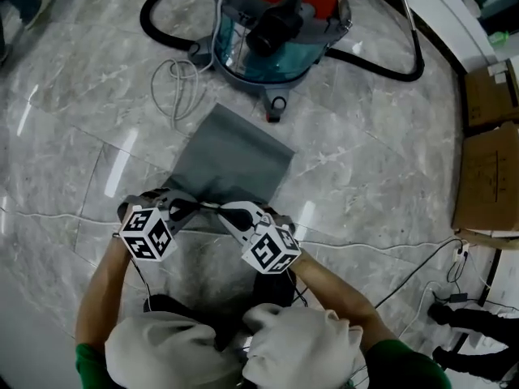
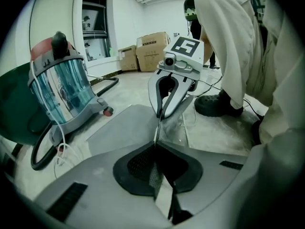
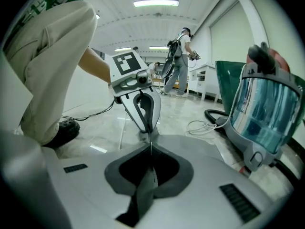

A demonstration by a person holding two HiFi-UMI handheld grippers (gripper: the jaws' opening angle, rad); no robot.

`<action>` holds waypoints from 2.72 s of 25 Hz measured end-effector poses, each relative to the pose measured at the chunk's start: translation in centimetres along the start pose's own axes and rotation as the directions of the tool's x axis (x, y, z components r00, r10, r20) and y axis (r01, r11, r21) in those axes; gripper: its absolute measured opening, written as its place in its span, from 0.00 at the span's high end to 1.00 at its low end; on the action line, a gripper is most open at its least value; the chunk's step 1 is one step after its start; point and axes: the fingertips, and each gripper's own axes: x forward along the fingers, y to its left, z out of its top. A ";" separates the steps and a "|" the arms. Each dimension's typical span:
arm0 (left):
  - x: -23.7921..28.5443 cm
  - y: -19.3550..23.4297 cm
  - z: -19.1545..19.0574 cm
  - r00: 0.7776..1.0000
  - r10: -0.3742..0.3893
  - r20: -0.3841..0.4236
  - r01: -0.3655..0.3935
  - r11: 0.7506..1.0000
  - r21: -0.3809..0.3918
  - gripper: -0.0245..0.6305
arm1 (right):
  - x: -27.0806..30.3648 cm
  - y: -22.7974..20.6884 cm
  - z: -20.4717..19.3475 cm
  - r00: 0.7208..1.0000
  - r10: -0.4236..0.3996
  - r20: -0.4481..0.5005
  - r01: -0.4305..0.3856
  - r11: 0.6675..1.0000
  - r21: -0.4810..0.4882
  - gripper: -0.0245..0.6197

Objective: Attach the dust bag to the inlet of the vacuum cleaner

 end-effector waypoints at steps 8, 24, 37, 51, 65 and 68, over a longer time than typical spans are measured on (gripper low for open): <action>-5.8 7.3 7.6 0.978 0.191 0.089 -0.198 0.978 0.073 0.94 | -5.4 -7.3 7.5 0.980 -0.169 0.101 0.175 0.983 -0.057 0.94; -11.9 17.4 17.2 0.927 0.341 0.155 -0.365 0.913 0.179 0.94 | -11.6 -17.5 15.7 0.935 -0.238 0.265 0.276 0.954 -0.116 0.94; -14.7 24.3 20.9 0.953 0.301 0.042 -0.304 0.933 0.192 0.94 | -13.3 -24.4 19.6 0.938 -0.185 0.293 0.206 0.978 -0.042 0.94; -15.9 28.0 21.3 0.985 0.174 0.005 -0.170 0.954 0.246 0.94 | -12.8 -27.5 21.8 0.938 -0.230 0.260 0.218 0.973 0.073 0.94; -16.0 28.3 22.2 0.984 0.171 0.053 -0.179 0.935 0.307 0.94 | -13.6 -27.8 22.0 0.941 -0.277 0.197 0.265 0.961 0.084 0.94; -15.9 29.1 22.6 0.982 0.181 0.056 -0.190 0.937 0.294 0.93 | -13.9 -28.6 22.2 0.941 -0.279 0.191 0.260 0.959 0.116 0.94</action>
